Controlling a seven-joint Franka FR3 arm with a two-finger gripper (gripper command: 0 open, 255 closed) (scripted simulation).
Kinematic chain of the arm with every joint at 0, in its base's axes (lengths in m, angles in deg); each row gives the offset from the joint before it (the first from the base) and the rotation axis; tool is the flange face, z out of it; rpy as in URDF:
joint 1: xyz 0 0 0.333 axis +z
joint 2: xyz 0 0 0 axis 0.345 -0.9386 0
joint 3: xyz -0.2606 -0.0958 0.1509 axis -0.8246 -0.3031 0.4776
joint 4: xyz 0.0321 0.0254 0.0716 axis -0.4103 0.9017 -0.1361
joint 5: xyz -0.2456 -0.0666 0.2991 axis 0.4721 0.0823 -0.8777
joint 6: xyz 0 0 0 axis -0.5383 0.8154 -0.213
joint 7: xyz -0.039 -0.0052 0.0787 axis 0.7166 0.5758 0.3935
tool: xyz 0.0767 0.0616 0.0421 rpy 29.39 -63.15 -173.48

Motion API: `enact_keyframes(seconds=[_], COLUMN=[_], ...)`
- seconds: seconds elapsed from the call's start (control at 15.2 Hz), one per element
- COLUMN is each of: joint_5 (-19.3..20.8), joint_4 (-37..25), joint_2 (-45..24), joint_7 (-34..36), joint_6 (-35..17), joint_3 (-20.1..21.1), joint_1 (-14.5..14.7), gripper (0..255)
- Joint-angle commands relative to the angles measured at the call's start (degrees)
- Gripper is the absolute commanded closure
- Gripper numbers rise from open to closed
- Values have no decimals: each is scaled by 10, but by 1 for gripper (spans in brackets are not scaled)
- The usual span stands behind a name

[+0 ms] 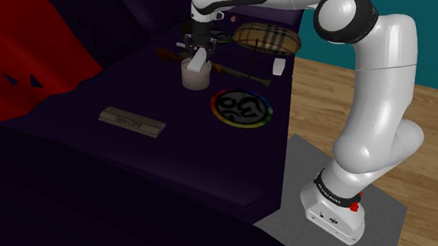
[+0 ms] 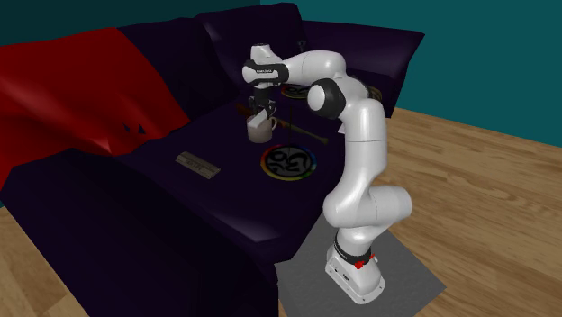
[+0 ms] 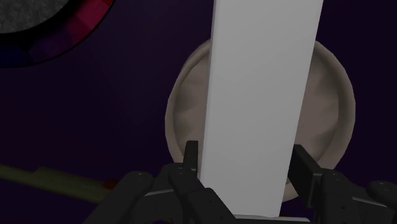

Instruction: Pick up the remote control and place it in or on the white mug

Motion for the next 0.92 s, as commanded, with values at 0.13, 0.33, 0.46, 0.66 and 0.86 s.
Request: enact_keyframes(seconds=[0.13, 0.33, 0.46, 0.66, 0.86], joint_5=[0, 0, 0, -3, -4], joint_4=[1, 0, 0, -32, -67], joint_2=[0, 0, 0, 4, 5], joint_7=[0, 0, 0, -3, -6], joint_6=[-1, -1, -1, 35, 69], joint_3=[0, 0, 0, 2, 3], joint_1=[0, 0, 0, 3, 8], gripper=[255, 0, 0, 0, 0])
